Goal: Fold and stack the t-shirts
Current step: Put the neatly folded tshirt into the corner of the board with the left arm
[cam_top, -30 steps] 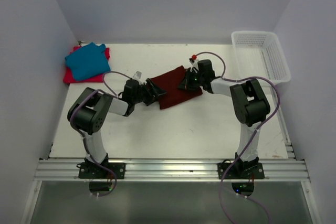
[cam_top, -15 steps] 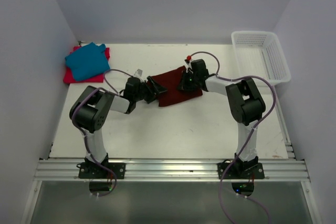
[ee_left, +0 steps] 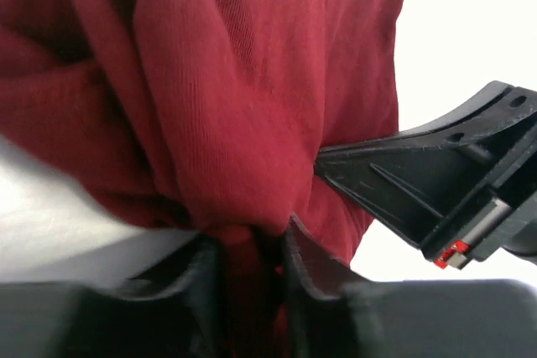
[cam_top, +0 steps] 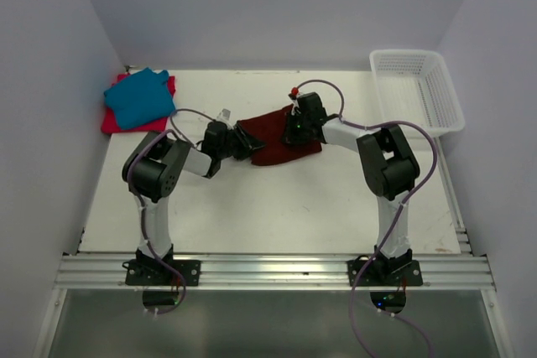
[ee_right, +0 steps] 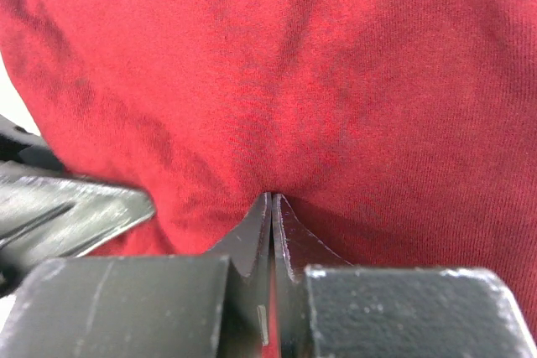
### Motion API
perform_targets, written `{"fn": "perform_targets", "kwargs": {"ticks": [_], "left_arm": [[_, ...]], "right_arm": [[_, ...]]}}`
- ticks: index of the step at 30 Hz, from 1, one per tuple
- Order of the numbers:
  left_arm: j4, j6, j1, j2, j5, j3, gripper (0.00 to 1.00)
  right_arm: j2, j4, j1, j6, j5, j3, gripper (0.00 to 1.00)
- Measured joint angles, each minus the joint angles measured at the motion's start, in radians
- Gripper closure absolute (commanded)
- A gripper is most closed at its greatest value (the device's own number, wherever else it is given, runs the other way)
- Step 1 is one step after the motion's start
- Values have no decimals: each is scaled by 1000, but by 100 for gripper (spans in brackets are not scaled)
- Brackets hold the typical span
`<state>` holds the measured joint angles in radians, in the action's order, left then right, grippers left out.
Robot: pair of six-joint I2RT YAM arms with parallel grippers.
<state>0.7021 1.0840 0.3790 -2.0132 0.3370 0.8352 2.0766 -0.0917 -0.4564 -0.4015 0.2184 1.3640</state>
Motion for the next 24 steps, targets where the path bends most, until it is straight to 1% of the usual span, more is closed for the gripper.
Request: {"fn": "perform_targets", "kwargs": {"ticks": [1, 3, 12, 15, 16, 19, 21, 24], "left_arm": [[5, 2, 0, -15, 5, 9, 76], [26, 4, -2, -42, 19, 26, 100], [54, 1, -6, -67, 53, 44, 100], [50, -21, -11, -65, 66, 45, 100], [40, -35, -13, -59, 72, 47, 100], [-51, -104, -20, -15, 84, 62, 100], [-148, -167, -27, 37, 82, 93, 100], [-292, -267, -48, 116, 65, 186, 100]], "right_arm": [[0, 0, 0, 0, 0, 0, 100], [0, -2, 0, 2, 0, 1, 100], [0, 1, 0, 10, 7, 0, 100], [-16, 24, 1, 12, 13, -26, 100], [-27, 28, 1, 12, 16, -42, 88], [-103, 21, 0, 16, 29, -108, 74], [-167, -2, -2, 20, 34, -135, 69], [-285, -17, -6, 22, 35, -158, 69]]}}
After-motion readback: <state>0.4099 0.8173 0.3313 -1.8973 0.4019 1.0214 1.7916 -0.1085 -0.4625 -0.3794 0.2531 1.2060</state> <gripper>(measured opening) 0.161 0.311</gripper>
